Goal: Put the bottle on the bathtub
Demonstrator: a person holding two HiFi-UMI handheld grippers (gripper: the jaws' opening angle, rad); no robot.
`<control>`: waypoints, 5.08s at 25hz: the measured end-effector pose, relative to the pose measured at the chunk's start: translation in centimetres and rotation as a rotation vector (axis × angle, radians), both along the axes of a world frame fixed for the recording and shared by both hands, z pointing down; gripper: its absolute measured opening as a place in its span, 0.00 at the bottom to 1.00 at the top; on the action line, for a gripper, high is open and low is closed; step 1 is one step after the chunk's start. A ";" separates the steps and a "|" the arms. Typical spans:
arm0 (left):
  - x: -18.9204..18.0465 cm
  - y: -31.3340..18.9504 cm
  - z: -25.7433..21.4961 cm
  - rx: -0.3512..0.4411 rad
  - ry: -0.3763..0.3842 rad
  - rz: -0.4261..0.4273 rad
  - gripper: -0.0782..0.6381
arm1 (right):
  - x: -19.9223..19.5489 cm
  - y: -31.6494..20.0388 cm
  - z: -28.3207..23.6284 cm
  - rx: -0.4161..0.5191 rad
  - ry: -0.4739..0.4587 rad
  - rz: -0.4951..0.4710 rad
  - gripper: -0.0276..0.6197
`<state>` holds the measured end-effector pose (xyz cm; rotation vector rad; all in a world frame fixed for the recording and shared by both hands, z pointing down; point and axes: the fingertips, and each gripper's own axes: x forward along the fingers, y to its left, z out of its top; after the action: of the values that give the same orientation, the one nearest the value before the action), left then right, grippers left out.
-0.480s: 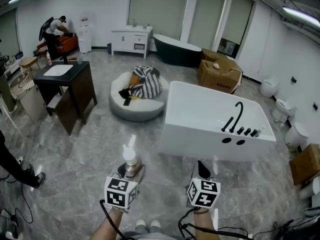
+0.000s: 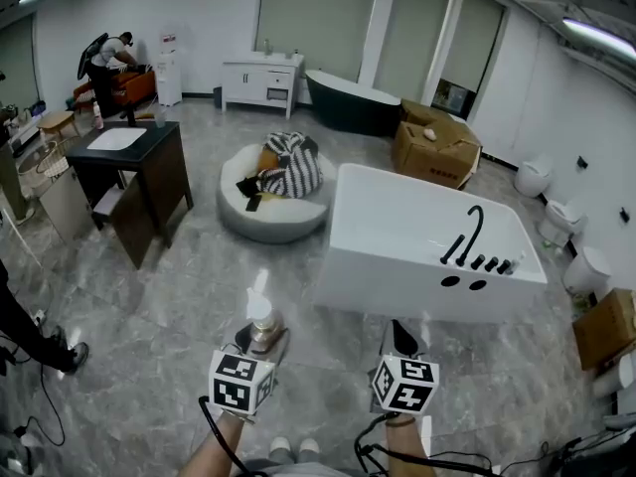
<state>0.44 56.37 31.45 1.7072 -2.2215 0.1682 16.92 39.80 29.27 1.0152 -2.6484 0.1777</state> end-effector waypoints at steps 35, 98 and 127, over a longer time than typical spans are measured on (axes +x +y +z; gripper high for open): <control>-9.9 -15.7 -0.4 -0.003 -0.051 0.054 0.43 | -5.5 -16.8 2.0 -0.062 -0.041 0.153 0.05; -34.6 -48.9 2.4 -0.047 -0.019 0.107 0.43 | -26.3 -48.5 3.1 -0.079 0.019 0.205 0.05; -39.7 -59.7 3.9 -0.079 -0.008 0.097 0.43 | -34.5 -59.0 5.4 -0.146 0.027 0.130 0.05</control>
<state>-39.21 -3.31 35.37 1.7755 -2.1092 0.2829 -17.57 -19.23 34.64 1.1326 -2.5042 0.3764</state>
